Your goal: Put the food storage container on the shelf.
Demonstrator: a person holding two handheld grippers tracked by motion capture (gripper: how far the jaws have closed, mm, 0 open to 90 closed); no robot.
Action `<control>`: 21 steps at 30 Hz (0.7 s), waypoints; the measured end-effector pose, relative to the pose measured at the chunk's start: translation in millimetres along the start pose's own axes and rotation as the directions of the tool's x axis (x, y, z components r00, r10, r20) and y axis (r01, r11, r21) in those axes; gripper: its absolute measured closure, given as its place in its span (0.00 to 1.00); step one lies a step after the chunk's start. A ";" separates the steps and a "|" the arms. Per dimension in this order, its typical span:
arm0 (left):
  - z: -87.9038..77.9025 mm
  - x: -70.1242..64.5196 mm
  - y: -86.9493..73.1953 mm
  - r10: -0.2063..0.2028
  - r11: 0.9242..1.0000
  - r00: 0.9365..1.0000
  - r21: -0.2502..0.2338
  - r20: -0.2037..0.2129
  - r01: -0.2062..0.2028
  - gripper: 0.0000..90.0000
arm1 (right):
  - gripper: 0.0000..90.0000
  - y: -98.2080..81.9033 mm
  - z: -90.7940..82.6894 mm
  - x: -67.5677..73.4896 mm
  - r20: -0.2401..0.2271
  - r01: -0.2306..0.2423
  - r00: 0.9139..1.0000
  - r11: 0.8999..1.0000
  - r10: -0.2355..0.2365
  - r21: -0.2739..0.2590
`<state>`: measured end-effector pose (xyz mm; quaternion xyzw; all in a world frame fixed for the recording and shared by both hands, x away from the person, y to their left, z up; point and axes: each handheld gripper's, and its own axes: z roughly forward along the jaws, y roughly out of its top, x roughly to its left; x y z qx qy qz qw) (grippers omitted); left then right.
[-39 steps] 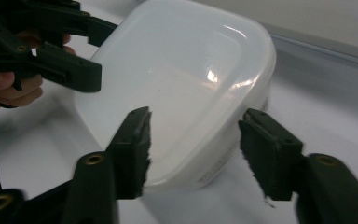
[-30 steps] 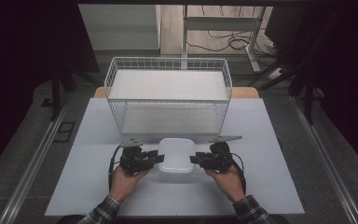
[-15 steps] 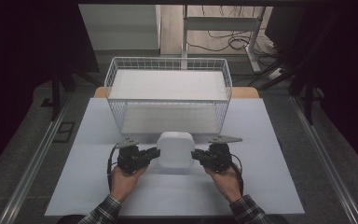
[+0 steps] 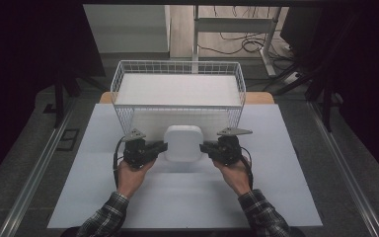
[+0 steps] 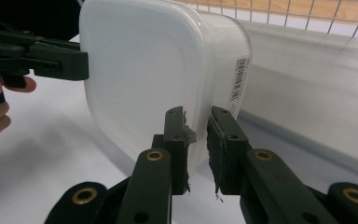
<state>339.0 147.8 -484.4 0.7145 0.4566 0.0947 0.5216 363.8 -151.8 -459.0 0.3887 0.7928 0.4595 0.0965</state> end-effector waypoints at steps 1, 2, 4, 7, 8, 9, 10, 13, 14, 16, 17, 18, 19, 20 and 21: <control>2.0 1.8 0.8 -0.004 1.000 1.000 0.002 -0.002 0.004 0.86 | 0.86 2.5 3.3 -2.8 0.004 0.001 1.000 1.000 -0.001 0.003; 5.6 4.7 1.6 -0.010 1.000 1.000 0.004 -0.003 0.010 0.86 | 0.86 3.7 5.5 -4.3 0.006 -0.001 1.000 1.000 0.001 0.004; 14.4 10.2 2.6 -0.033 0.999 0.999 0.014 -0.014 0.034 0.86 | 0.85 6.9 13.9 -10.9 0.017 -0.011 1.000 1.000 0.010 0.015; 18.7 13.2 3.2 -0.037 0.999 0.999 0.021 -0.018 0.037 0.86 | 0.85 7.5 20.0 -15.3 0.024 -0.020 1.000 1.000 0.020 0.021; 21.2 15.3 3.4 -0.039 0.999 0.999 0.030 -0.023 0.039 0.86 | 0.85 8.0 24.7 -18.9 0.026 -0.029 0.999 0.999 0.028 0.029; 23.4 16.4 3.4 -0.043 0.998 0.999 0.034 -0.027 0.044 0.86 | 0.85 8.0 24.7 -18.9 0.026 -0.029 0.999 0.999 0.028 0.029; 24.8 17.2 3.5 -0.045 0.998 0.999 0.037 -0.030 0.046 0.86 | 0.85 8.1 26.9 -20.6 0.027 -0.033 0.999 0.999 0.032 0.032; 30.1 19.7 4.2 -0.053 0.998 0.998 0.043 -0.040 0.055 0.86 | 0.85 8.1 31.7 -24.3 0.033 -0.038 0.999 0.999 0.036 0.039; 33.2 20.6 5.6 -0.057 0.997 0.997 0.044 -0.046 0.059 0.85 | 0.84 8.4 34.7 -27.1 0.034 -0.041 0.999 0.999 0.040 0.036; 33.8 21.2 6.4 -0.060 0.997 0.997 0.041 -0.044 0.062 0.85 | 0.84 9.2 35.6 -29.0 0.033 -0.055 0.998 0.998 0.054 0.032; 34.5 22.5 8.1 -0.063 0.997 0.997 0.036 -0.039 0.064 0.85 | 0.84 9.2 35.6 -29.0 0.033 -0.055 0.998 0.998 0.054 0.032; 35.1 22.9 9.6 -0.061 0.997 0.997 0.035 -0.041 0.063 0.84 | 0.83 10.0 36.2 -30.7 0.025 -0.063 0.998 0.998 0.063 0.025; 35.6 23.0 10.5 -0.056 0.998 0.997 0.036 -0.044 0.058 0.84 | 0.83 10.8 36.7 -31.5 0.023 -0.062 0.998 0.998 0.062 0.022; 36.9 22.8 11.9 -0.047 0.998 0.998 0.036 -0.051 0.049 0.82 | 0.80 12.7 38.4 -32.3 0.028 -0.057 0.998 0.998 0.056 0.016; 38.0 22.5 12.8 -0.041 0.998 0.998 0.036 -0.057 0.043 0.82 | 0.80 12.7 38.4 -32.3 0.028 -0.057 0.998 0.998 0.056 0.016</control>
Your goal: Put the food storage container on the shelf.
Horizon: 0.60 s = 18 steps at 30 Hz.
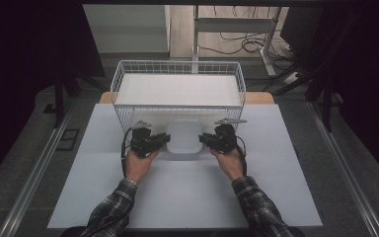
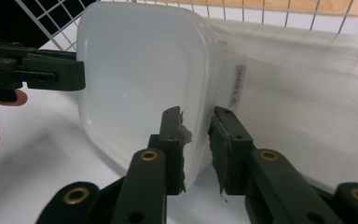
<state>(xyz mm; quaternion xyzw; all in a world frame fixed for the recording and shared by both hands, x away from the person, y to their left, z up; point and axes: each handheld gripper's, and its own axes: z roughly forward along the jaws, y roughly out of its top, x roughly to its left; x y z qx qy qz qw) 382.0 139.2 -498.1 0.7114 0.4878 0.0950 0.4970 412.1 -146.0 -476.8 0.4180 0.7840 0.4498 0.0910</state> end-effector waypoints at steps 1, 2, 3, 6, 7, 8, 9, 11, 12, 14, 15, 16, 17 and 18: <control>1.3 -0.2 1.4 0.007 1.000 1.000 0.003 -0.011 -0.007 0.80 | 0.78 0.8 1.0 -0.2 0.004 0.008 1.000 1.000 -0.008 -0.005; 2.9 0.0 2.5 0.007 1.000 1.000 0.003 -0.016 -0.007 0.79 | 0.76 2.0 2.6 0.3 0.015 0.014 1.000 1.000 -0.014 -0.004; 3.4 0.5 3.3 0.005 1.000 1.000 -0.005 -0.022 -0.005 0.77 | 0.75 3.0 4.0 0.5 0.023 0.019 1.000 1.000 -0.018 -0.005; 6.1 1.7 6.0 0.017 1.000 0.999 -0.015 -0.049 -0.018 0.72 | 0.73 5.9 7.0 -1.1 0.042 0.021 0.999 1.000 -0.020 -0.023; 6.7 2.7 6.9 0.013 1.000 0.999 -0.019 -0.053 -0.014 0.70 | 0.72 6.5 7.7 -1.6 0.045 0.023 0.999 0.999 -0.022 -0.030; 7.5 4.2 8.1 0.016 1.000 0.998 -0.023 -0.059 -0.017 0.69 | 0.72 7.4 8.2 -2.1 0.049 0.020 0.999 0.999 -0.018 -0.034; 8.3 5.3 8.9 0.019 0.999 0.998 -0.027 -0.064 -0.021 0.66 | 0.71 8.4 9.0 -2.9 0.055 0.022 0.998 0.999 -0.020 -0.041; 9.8 7.2 10.5 0.012 0.999 0.997 -0.035 -0.076 -0.015 0.62 | 0.69 10.1 10.4 -3.4 0.067 0.025 0.998 0.998 -0.021 -0.050; 10.8 8.2 11.6 0.015 0.999 0.997 -0.041 -0.080 -0.018 0.60 | 0.68 11.1 11.2 -3.4 0.076 0.027 0.997 0.998 -0.023 -0.053; 12.1 8.2 15.5 0.030 0.999 0.993 -0.042 -0.116 -0.035 0.56 | 0.68 13.3 12.2 -2.9 0.091 0.039 0.995 0.998 -0.034 -0.055; 11.6 7.8 16.7 0.034 0.998 0.990 -0.042 -0.134 -0.040 0.54 | 0.68 14.9 12.1 -2.4 0.104 0.055 0.993 0.997 -0.049 -0.058; 10.1 8.1 17.1 0.042 0.998 0.990 -0.042 -0.136 -0.048 0.52 | 0.68 15.9 10.9 -1.9 0.103 0.059 0.993 0.996 -0.052 -0.063; 8.4 8.2 16.9 0.046 0.998 0.990 -0.037 -0.137 -0.052 0.50 | 0.68 16.8 9.0 -1.3 0.101 0.058 0.994 0.996 -0.050 -0.068; 6.9 7.6 15.9 0.046 0.998 0.989 -0.039 -0.138 -0.052 0.48 | 0.68 17.5 6.8 -1.0 0.096 0.062 0.994 0.995 -0.055 -0.073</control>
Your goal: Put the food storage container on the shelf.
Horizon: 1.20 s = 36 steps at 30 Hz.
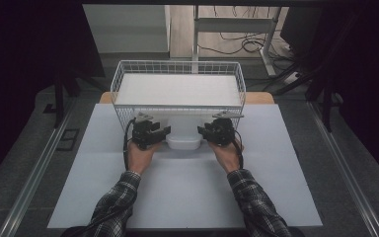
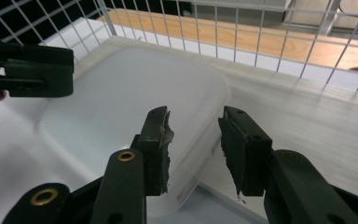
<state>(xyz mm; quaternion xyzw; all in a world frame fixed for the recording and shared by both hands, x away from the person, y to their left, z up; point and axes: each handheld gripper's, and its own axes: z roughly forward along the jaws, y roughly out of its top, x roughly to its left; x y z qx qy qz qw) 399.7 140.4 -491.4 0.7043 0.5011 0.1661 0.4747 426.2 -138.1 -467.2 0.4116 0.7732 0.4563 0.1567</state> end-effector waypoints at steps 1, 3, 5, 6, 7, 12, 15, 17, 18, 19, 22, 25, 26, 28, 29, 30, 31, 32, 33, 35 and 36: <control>-1.2 0.0 -0.8 0.005 1.000 1.000 -0.003 0.003 -0.005 0.46 | 0.68 0.7 -2.3 0.2 -0.006 0.006 1.000 1.000 -0.006 -0.002; -5.6 -0.8 -3.2 0.008 1.000 1.000 -0.002 0.015 -0.008 0.42 | 0.73 1.0 -6.4 1.1 -0.027 0.009 1.000 1.000 -0.009 -0.007; -13.1 -4.1 -8.4 0.011 1.000 0.998 0.002 0.060 -0.011 0.34 | 0.82 -1.5 -13.4 6.6 -0.052 0.046 0.998 0.999 -0.045 0.006; -13.1 -4.1 -8.4 0.011 1.000 0.998 0.002 0.060 -0.011 0.31 | 0.82 -1.5 -13.4 6.6 -0.052 0.046 0.998 0.999 -0.045 0.006; -16.0 -5.7 -10.3 0.018 1.000 0.997 0.001 0.075 -0.018 0.31 | 0.86 -3.0 -15.4 8.5 -0.061 0.058 0.996 0.998 -0.058 0.006; -34.0 -12.0 -24.2 0.056 0.998 0.990 0.005 0.129 -0.057 0.21 | 0.98 -10.5 -24.2 18.8 -0.096 0.125 0.988 0.992 -0.122 0.019; -43.3 -14.6 -35.8 0.067 0.997 0.985 0.032 0.156 -0.072 0.17 | 0.99 -14.1 -27.3 25.1 -0.119 0.142 0.983 0.990 -0.140 0.010; -49.6 -16.4 -44.5 0.071 0.996 0.983 0.042 0.170 -0.079 0.16 | 0.99 -15.7 -27.6 29.5 -0.131 0.151 0.980 0.989 -0.148 0.009; -52.6 -17.5 -47.8 0.067 0.996 0.981 0.049 0.180 -0.077 0.15 | 0.99 -16.5 -27.2 32.0 -0.140 0.154 0.979 0.988 -0.151 0.008; -54.9 -18.5 -49.5 0.073 0.995 0.980 0.055 0.185 -0.084 0.14 | 0.99 -17.3 -26.2 35.1 -0.151 0.156 0.977 0.988 -0.153 0.008; -61.9 -22.8 -55.6 0.125 0.990 0.977 0.043 0.171 -0.134 0.10 | 0.99 -19.3 -23.9 42.2 -0.168 0.173 0.971 0.985 -0.169 0.014; -68.8 -28.6 -65.6 0.198 0.978 0.971 0.032 0.135 -0.204 0.09 | 0.99 -22.5 -22.7 47.8 -0.177 0.180 0.969 0.983 -0.174 0.019; -71.0 -30.1 -69.0 0.229 0.972 0.966 0.031 0.121 -0.234 0.09 | 0.99 -23.5 -22.4 48.3 -0.182 0.179 0.968 0.984 -0.172 0.022; -74.5 -32.8 -75.2 0.267 0.961 0.959 0.042 0.100 -0.272 0.08 | 0.99 -27.1 -21.1 49.2 -0.182 0.183 0.968 0.983 -0.175 0.028; -75.9 -33.5 -77.9 0.276 0.959 0.956 0.043 0.098 -0.281 0.08 | 0.99 -28.4 -20.6 49.3 -0.184 0.182 0.968 0.983 -0.173 0.033; -77.2 -34.2 -80.3 0.279 0.958 0.955 0.044 0.100 -0.284 0.08 | 0.99 -30.0 -19.8 49.4 -0.185 0.181 0.968 0.983 -0.171 0.036; -78.3 -34.7 -82.4 0.279 0.957 0.955 0.049 0.102 -0.285 0.08 | 0.99 -31.4 -18.7 49.4 -0.187 0.181 0.967 0.983 -0.171 0.040; -79.3 -35.3 -84.5 0.278 0.957 0.955 0.052 0.105 -0.284 0.08 | 0.99 -32.8 -17.6 49.7 -0.186 0.183 0.967 0.982 -0.172 0.044; -80.4 -35.9 -87.3 0.278 0.957 0.955 0.054 0.104 -0.285 0.08 | 0.99 -34.0 -16.3 50.0 -0.186 0.190 0.966 0.981 -0.178 0.045; -81.8 -36.4 -91.6 0.278 0.957 0.955 0.059 0.104 -0.285 0.08 | 0.99 -36.1 -14.0 51.5 -0.188 0.198 0.965 0.979 -0.185 0.052; -82.3 -36.5 -93.3 0.273 0.958 0.956 0.059 0.106 -0.280 0.08 | 0.99 -37.4 -12.2 52.4 -0.189 0.202 0.964 0.978 -0.188 0.056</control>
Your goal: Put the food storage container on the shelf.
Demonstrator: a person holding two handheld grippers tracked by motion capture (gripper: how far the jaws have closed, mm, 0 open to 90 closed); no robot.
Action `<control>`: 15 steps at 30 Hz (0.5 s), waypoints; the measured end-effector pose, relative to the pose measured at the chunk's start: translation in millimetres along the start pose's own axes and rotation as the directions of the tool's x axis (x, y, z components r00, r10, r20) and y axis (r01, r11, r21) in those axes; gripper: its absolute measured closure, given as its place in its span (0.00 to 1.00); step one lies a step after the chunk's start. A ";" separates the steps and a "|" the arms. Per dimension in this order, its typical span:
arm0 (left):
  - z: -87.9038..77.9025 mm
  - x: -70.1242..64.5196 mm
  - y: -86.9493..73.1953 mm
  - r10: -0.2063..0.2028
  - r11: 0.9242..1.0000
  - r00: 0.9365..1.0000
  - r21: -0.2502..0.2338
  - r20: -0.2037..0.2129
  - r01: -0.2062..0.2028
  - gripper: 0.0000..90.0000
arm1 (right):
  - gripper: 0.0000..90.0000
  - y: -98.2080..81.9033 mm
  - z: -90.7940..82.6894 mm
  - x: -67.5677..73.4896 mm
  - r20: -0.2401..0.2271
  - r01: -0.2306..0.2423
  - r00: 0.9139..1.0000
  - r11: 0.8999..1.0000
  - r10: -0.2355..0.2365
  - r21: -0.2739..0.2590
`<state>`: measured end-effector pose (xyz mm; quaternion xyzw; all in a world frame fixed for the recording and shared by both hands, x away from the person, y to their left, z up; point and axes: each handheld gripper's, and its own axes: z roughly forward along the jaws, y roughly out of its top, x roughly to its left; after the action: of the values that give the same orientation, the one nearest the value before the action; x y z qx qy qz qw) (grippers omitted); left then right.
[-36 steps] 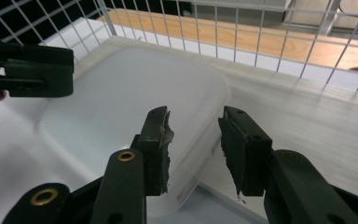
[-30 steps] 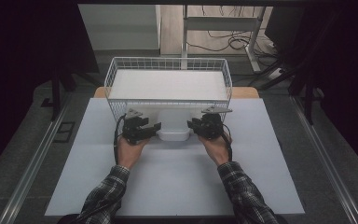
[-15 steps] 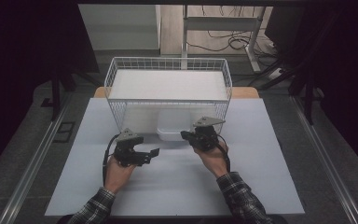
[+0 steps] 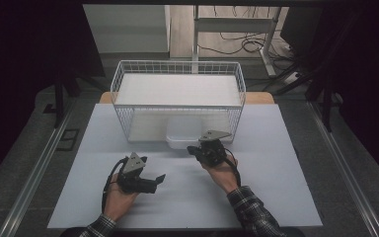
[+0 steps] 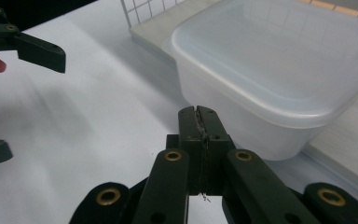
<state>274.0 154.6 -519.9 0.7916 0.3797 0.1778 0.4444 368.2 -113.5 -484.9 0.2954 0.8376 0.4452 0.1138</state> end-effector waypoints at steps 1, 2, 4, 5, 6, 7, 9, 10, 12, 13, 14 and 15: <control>-0.6 -0.8 -2.6 -0.007 1.000 1.000 0.000 0.005 0.007 0.08 | 0.99 -0.6 1.1 0.3 0.000 0.002 1.000 1.000 -0.002 0.004; -0.9 -1.5 -4.6 -0.011 1.000 1.000 0.000 0.007 0.011 0.07 | 0.99 -1.5 3.3 0.5 -0.001 0.006 1.000 1.000 -0.006 0.010; -1.2 -2.4 -7.0 -0.010 1.000 1.000 0.005 0.010 0.010 0.07 | 0.98 -2.8 6.5 0.2 0.001 0.009 1.000 1.000 -0.009 0.020; -1.4 -2.3 -7.7 -0.003 1.000 1.000 0.009 0.009 0.003 0.07 | 0.98 -3.8 10.1 -0.8 0.004 0.004 1.000 1.000 -0.004 0.030; -1.2 -2.1 -8.4 0.005 1.000 1.000 0.011 0.002 -0.005 0.07 | 0.98 -3.8 10.1 -0.8 0.004 0.004 1.000 1.000 -0.004 0.030; -1.4 -1.6 -8.6 0.011 1.000 1.000 0.013 -0.005 -0.011 0.07 | 0.98 -4.0 12.6 -1.8 0.009 0.004 1.000 0.999 -0.005 0.034; -1.4 -0.3 -8.7 0.010 1.000 1.000 0.010 -0.005 -0.010 0.07 | 0.98 -3.9 16.3 -3.4 0.018 0.015 1.000 0.999 -0.015 0.038; -1.4 0.0 -8.8 0.008 1.000 1.000 0.009 -0.006 -0.008 0.07 | 0.98 -3.8 18.3 -4.2 0.024 0.017 1.000 0.999 -0.018 0.039; -1.1 0.4 -9.1 0.008 1.000 1.000 0.009 -0.008 -0.008 0.07 | 0.98 -3.4 22.0 -5.9 0.018 0.009 1.000 0.999 -0.010 0.042; -0.8 0.5 -9.3 0.008 1.000 1.000 0.010 -0.009 -0.008 0.07 | 0.98 -3.1 24.3 -6.6 0.020 0.005 1.000 0.999 -0.006 0.044; -0.5 0.7 -9.5 0.009 1.000 1.000 0.011 -0.011 -0.009 0.07 | 0.98 -2.6 27.6 -7.7 0.023 0.005 1.000 0.999 -0.006 0.047; -0.2 1.1 -9.7 0.012 1.000 1.000 0.014 -0.012 -0.012 0.07 | 0.98 -1.1 32.7 -8.8 0.023 -0.002 1.000 0.999 0.001 0.049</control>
<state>270.3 158.7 -528.0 0.7958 0.3790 0.1824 0.4357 389.6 -97.0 -505.3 0.3038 0.8466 0.4215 0.1156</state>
